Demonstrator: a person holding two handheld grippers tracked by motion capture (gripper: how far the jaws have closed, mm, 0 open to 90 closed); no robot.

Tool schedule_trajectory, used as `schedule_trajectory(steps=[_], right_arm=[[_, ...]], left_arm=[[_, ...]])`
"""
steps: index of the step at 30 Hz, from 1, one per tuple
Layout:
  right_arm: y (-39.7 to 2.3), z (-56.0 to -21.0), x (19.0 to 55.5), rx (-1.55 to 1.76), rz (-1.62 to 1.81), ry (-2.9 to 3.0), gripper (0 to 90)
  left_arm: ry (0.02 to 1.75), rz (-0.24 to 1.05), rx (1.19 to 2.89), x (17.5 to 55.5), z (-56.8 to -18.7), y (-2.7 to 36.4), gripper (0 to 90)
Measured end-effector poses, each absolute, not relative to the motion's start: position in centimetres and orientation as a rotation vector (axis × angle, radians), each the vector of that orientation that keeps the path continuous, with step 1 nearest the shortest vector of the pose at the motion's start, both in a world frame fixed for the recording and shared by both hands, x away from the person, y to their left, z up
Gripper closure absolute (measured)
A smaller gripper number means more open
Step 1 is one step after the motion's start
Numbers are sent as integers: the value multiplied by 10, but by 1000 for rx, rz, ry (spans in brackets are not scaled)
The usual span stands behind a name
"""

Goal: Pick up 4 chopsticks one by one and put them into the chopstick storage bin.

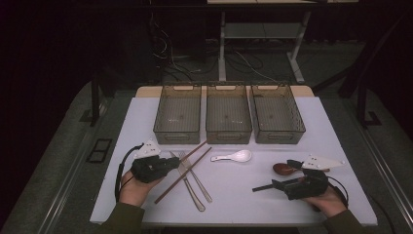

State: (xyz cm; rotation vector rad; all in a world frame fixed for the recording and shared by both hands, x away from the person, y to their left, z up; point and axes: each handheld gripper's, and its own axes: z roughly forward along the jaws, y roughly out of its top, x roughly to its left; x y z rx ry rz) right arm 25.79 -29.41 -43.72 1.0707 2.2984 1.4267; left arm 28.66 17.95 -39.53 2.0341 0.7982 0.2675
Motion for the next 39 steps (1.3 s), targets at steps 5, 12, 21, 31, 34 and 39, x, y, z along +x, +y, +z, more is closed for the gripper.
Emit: schedule_trajectory(steps=[5,12,21,31,34,39], right_arm=[[-294,-437,258,1070,1427,2297,6],[-295,-438,259,1072,1427,2296,6],[-295,-438,259,1086,1435,2289,6],[-294,-438,259,1074,1426,2292,6],[-295,-438,259,1074,1424,2292,6],[-294,-438,259,1075,1422,2293,6]], left_arm=[[797,270,2046,292,-394,177,828],[793,282,2054,299,-390,174,828],[782,293,2056,313,-383,167,828],[778,305,2053,327,-374,163,828],[783,312,2048,332,-371,164,828],[789,319,2036,341,-365,165,828]])
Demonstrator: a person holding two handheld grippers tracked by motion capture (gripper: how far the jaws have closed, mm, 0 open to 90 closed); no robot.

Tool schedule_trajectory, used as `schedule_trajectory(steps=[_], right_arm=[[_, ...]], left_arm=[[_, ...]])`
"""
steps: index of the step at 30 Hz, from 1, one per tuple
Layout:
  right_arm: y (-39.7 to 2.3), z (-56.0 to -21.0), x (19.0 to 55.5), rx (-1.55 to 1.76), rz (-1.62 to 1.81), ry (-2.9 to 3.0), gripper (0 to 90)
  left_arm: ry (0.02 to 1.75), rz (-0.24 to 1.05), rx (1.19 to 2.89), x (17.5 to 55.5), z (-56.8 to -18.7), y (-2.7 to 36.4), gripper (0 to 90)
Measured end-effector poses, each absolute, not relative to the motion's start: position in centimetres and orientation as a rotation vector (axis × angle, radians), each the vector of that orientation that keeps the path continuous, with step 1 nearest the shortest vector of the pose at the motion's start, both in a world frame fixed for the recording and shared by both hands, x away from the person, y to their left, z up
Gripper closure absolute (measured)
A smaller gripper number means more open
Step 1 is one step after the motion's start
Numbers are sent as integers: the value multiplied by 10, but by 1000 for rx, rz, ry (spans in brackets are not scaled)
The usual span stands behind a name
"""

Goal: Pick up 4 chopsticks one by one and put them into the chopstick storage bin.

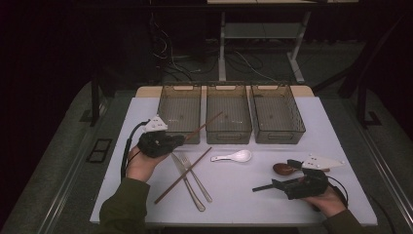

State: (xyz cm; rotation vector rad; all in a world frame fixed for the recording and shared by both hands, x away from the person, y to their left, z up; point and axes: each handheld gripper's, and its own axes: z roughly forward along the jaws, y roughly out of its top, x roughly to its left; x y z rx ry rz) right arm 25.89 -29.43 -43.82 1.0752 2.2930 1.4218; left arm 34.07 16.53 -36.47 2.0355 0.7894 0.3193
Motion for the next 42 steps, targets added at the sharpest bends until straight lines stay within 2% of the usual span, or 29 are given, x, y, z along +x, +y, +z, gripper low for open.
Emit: schedule_trajectory(steps=[18,42], right_arm=[[-295,-438,258,1075,1425,2287,6],[-295,-437,257,1072,1430,2288,6]], left_arm=[[855,325,1994,375,-356,165,828],[1057,460,1938,428,-360,174,828]])
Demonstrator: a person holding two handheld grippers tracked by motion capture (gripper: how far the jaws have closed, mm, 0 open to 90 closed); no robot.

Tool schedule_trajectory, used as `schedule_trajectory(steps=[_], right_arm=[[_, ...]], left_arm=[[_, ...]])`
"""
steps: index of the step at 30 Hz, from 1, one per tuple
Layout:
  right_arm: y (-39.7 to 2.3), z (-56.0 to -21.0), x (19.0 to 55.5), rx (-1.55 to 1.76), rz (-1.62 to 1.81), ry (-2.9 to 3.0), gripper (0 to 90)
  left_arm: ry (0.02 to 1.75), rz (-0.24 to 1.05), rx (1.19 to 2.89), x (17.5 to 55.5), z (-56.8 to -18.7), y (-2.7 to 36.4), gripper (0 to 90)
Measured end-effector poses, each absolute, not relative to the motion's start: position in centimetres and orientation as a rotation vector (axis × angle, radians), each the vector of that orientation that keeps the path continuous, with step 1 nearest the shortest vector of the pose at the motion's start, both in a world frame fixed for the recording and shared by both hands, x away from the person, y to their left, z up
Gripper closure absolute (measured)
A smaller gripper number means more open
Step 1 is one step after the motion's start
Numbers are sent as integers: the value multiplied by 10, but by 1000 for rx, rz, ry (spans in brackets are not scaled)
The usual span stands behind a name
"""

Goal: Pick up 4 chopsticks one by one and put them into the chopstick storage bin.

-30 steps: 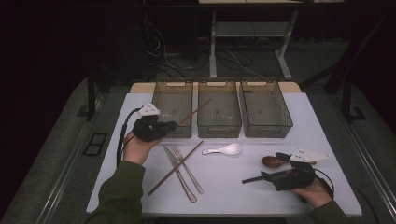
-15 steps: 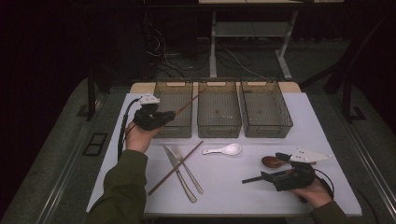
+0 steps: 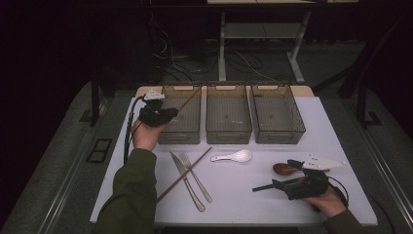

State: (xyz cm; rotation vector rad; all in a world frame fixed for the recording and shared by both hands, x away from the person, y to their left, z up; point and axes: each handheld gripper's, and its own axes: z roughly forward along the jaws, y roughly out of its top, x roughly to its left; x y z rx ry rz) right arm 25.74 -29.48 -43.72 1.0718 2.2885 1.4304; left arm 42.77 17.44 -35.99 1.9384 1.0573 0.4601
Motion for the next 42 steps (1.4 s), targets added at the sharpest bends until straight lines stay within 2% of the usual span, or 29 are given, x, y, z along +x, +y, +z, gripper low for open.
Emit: schedule_trajectory(steps=[15,35,39,42], right_arm=[[-295,-437,257,1065,1435,2289,6],[-296,-437,257,1068,1438,2287,6],[-296,-437,257,1068,1438,2287,6],[-296,-437,257,1070,1440,2284,6]], left_arm=[[1166,514,1940,452,-372,184,828],[1222,452,1964,461,-387,181,825],[1221,445,1958,461,-387,180,816],[1220,452,1961,461,-387,181,776]])
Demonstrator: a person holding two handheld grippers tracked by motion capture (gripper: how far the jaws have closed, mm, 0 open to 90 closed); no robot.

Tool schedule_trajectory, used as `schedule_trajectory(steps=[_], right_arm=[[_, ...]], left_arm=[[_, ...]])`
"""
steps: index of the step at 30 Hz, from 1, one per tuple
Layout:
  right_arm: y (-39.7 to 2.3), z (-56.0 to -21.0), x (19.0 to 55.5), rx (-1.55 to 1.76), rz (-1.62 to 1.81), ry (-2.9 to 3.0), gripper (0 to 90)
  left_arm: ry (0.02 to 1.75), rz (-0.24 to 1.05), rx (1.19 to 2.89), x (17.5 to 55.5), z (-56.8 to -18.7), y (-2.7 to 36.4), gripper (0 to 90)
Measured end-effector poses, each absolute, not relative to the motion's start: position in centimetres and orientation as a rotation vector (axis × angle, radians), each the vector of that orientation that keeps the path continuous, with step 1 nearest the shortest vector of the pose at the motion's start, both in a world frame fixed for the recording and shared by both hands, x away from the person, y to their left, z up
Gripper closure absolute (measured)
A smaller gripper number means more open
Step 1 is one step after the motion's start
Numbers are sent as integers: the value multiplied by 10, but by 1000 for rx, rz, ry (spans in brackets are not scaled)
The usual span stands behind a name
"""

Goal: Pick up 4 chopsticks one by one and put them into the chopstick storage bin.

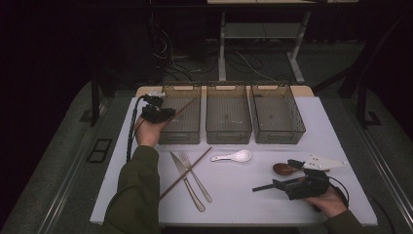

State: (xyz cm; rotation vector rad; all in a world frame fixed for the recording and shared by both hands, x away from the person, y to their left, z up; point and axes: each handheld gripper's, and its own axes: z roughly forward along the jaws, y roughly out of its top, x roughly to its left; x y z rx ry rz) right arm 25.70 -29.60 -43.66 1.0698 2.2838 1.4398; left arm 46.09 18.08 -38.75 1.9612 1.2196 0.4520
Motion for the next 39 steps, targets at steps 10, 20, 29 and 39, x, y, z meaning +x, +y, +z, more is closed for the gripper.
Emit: schedule_trajectory(steps=[10,20,29,39], right_arm=[[-296,-437,257,1072,1439,2282,6],[-296,-437,257,1073,1436,2282,6],[-297,-436,257,1073,1434,2280,6],[-297,-436,257,1071,1435,2278,6]], left_arm=[[1186,456,1945,457,-381,182,668],[1111,423,1953,447,-373,182,569],[1033,428,1949,430,-362,177,482],[956,400,1968,399,-361,169,443]])
